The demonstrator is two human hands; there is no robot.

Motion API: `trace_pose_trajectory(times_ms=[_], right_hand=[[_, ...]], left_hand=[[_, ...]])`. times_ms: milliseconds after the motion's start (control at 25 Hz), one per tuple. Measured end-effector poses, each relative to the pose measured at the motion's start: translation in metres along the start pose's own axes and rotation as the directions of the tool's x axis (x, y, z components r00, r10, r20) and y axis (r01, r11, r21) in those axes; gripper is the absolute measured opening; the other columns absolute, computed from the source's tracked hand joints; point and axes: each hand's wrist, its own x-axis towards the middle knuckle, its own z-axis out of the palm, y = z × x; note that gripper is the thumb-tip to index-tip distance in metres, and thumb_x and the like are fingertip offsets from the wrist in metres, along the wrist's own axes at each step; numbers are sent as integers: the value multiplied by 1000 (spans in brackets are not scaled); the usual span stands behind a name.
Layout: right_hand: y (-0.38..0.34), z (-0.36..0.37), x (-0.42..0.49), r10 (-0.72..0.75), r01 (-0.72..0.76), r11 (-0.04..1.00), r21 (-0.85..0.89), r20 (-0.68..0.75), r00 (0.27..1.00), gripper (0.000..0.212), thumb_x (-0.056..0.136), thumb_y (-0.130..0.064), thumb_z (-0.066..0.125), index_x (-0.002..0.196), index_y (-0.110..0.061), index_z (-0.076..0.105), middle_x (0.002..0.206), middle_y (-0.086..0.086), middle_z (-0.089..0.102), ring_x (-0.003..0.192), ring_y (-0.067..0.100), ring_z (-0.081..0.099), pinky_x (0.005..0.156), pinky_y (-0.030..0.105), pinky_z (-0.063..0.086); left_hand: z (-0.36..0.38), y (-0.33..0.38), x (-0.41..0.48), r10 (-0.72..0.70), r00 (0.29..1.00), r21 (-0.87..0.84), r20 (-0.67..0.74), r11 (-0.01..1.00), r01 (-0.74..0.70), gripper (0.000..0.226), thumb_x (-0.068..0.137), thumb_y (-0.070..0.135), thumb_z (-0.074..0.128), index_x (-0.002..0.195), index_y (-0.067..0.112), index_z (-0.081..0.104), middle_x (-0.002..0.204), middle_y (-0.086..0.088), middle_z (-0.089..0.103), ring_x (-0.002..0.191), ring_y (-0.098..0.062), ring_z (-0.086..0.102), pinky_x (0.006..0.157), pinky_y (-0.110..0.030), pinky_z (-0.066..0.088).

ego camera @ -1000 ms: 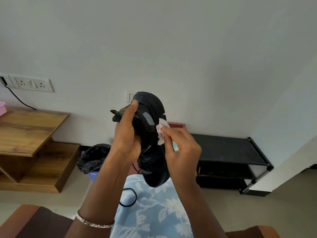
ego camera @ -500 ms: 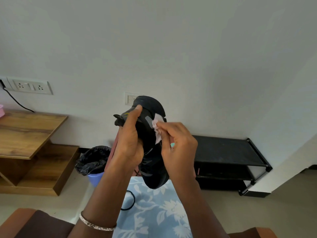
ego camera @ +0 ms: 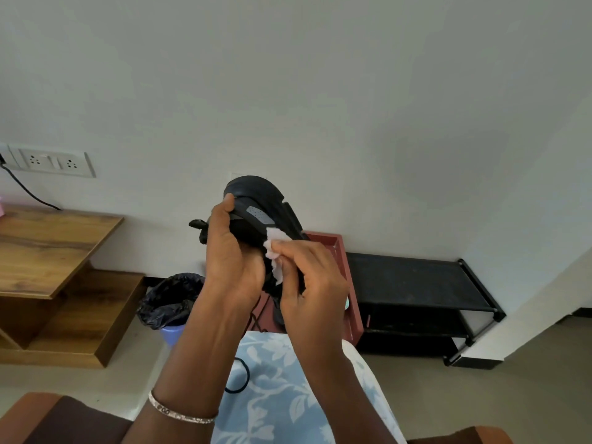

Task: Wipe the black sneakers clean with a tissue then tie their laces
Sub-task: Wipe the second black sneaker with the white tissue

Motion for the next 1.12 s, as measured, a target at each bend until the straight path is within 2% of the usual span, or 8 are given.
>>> trace_pose_trajectory(times_ms=[160,280,440,560,680,800,960,1120], right_hand=[[9,4,-32,7,-7,999,-41,7,1000,17,95,-17,63,104,-13,77,103,-3,73,100,9,66,90,26,56],[1,7,-22,-64,62,997,-34,-55,996,14,93,-10,65,100,-10,77,101,0,73,99,11,66,92,19,53],[7,4,4,-86,81,995,-51,-90,992,13,93,-1,67,99,-9,76,101,1,73,97,16,66,89,24,53],[18,4,-4,-41,37,995,-88,-42,998,17,97,-15,61,101,-10,77,102,0,73,98,15,65,88,19,51],[29,3,-23,93,-98,990,-101,-51,994,18,95,-23,63,101,-13,76,100,-3,73,95,14,66,85,13,49],[22,4,-15,152,-155,987,-53,-66,986,9,92,-11,72,99,-14,76,96,-5,72,92,11,65,78,21,53],[-1,6,29,32,-29,997,65,-45,998,15,92,0,68,99,-11,76,95,-4,73,90,13,66,80,20,50],[11,2,33,1,-1,994,114,4,1000,15,93,1,68,99,-10,75,96,-4,72,92,14,67,77,33,55]], left_hand=[[0,8,6,91,996,-113,-2,990,-90,23,99,31,54,101,12,66,85,-9,77,75,-24,77,65,-37,63],[-1,4,8,76,997,-80,-27,994,-78,24,98,32,54,100,12,66,83,-9,77,73,-23,76,70,-38,63],[-4,3,9,27,999,-109,-32,994,-31,25,97,33,56,99,11,68,86,-9,77,77,-23,75,75,-37,61],[-8,6,11,29,998,-124,-48,992,-35,24,96,32,57,100,11,68,89,-12,77,83,-27,76,86,-44,59],[-12,9,12,62,996,-84,-61,994,-67,21,95,30,58,102,12,67,89,-10,78,82,-27,76,77,-43,61],[-11,8,11,54,997,-70,-55,996,-57,21,95,30,57,101,12,67,84,-9,77,80,-25,76,76,-41,60],[-3,-3,-2,-56,998,-9,24,998,56,29,98,29,50,93,5,66,74,-11,71,69,-23,70,72,-34,60],[-3,0,-6,-60,998,69,35,996,58,28,98,28,51,95,4,65,77,-13,72,70,-24,72,75,-36,61]])
